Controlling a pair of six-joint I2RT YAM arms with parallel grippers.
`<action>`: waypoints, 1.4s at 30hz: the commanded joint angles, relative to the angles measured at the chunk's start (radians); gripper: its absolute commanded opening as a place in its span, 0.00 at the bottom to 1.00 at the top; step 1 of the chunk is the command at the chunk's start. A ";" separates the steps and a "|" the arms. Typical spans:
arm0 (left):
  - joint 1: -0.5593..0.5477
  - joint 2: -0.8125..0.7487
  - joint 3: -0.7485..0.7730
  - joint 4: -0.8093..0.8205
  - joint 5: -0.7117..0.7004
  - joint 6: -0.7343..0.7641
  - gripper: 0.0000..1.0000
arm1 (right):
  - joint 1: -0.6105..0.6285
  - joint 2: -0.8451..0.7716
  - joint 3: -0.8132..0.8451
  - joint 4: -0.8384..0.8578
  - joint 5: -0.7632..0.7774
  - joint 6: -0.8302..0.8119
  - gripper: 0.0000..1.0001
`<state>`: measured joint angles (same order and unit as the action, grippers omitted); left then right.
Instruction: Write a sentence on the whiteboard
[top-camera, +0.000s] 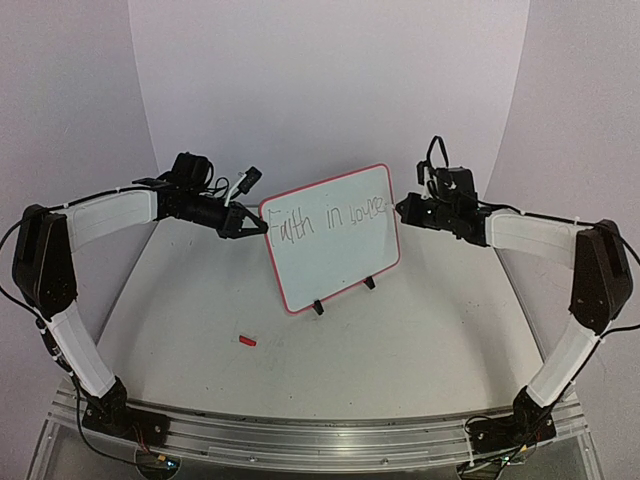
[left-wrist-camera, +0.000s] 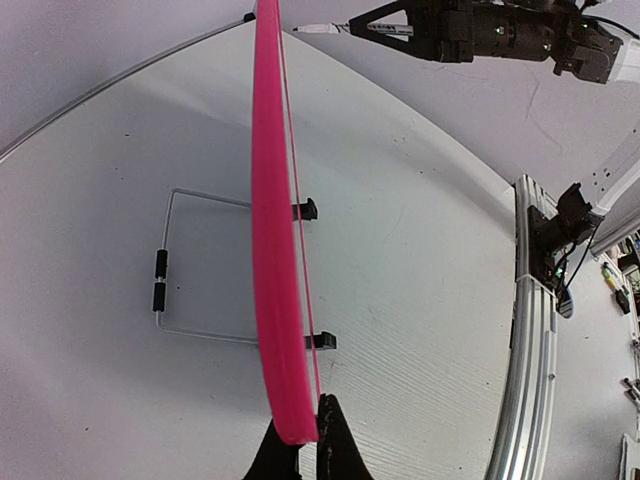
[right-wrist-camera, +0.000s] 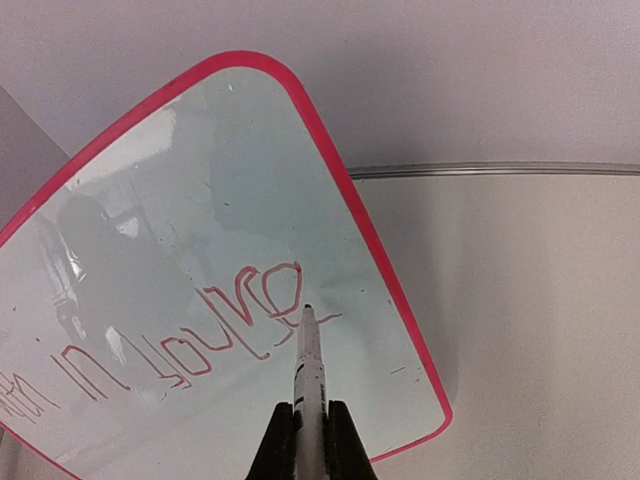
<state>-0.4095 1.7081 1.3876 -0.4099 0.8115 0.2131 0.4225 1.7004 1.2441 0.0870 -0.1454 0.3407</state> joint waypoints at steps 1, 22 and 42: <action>-0.032 -0.003 0.002 -0.086 -0.014 0.049 0.00 | 0.005 -0.100 -0.023 -0.008 0.022 -0.018 0.00; -0.043 0.012 0.003 -0.083 -0.011 0.043 0.00 | -0.058 -0.130 -0.024 -0.085 -0.196 -0.061 0.00; -0.048 0.011 0.004 -0.093 -0.022 0.050 0.00 | -0.084 0.039 0.188 -0.073 -0.218 -0.077 0.00</action>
<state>-0.4202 1.7065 1.3876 -0.4007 0.8074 0.2177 0.3382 1.7046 1.3752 -0.0138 -0.3621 0.2726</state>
